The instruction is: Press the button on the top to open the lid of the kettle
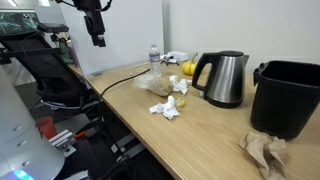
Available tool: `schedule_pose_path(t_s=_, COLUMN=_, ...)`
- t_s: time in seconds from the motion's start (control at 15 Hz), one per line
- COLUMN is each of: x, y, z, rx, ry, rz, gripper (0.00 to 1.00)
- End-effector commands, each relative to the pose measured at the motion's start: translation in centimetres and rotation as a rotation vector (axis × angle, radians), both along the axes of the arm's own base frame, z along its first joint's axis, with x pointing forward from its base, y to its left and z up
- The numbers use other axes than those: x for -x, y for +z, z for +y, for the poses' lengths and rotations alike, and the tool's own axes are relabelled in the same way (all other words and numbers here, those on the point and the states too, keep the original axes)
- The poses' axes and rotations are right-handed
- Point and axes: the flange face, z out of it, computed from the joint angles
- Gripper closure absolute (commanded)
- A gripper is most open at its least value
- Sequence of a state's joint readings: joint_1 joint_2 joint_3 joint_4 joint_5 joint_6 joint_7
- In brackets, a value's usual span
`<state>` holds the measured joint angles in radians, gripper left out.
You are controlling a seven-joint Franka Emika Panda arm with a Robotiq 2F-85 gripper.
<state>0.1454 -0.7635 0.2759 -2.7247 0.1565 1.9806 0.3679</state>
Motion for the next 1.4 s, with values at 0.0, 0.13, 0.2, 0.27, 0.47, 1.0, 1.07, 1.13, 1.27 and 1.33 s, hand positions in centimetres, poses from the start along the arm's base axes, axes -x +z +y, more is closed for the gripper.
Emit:
schedule_pose_path(t_s=0.0, x=-3.3, y=0.0, z=0.7, rx=0.024, ry=0.0, rz=-0.074, gripper=0.0)
schedule_pose_path(t_s=0.13, x=-4.5, y=-0.3, z=0.8, rx=0.035, ry=-0.001, rz=-0.103, gripper=0.0)
schedule_pose_path(t_s=0.2, x=-4.9, y=-0.2, z=0.6, rx=0.035, ry=-0.007, rz=-0.11, gripper=0.0)
schedule_pose_path(t_s=0.27, x=-5.1, y=0.1, z=0.4, rx=0.03, ry=-0.014, rz=-0.115, gripper=0.0)
schedule_pose_path(t_s=0.47, x=-4.8, y=0.0, z=0.5, rx=0.021, ry=-0.003, rz=-0.111, gripper=0.0)
schedule_pose_path(t_s=1.0, x=-8.0, y=1.7, z=-1.0, rx=0.067, ry=-0.047, rz=-0.183, gripper=0.0)
schedule_pose_path(t_s=1.07, x=-9.3, y=2.4, z=-1.9, rx=0.071, ry=-0.059, rz=-0.196, gripper=0.0)
schedule_pose_path(t_s=1.13, x=-10.6, y=3.0, z=-2.9, rx=0.076, ry=-0.074, rz=-0.208, gripper=0.0)
schedule_pose_path(t_s=1.27, x=-13.3, y=4.2, z=-4.9, rx=0.086, ry=-0.104, rz=-0.221, gripper=0.0)
schedule_pose_path(t_s=1.33, x=-14.7, y=4.8, z=-6.1, rx=0.089, ry=-0.122, rz=-0.221, gripper=0.0)
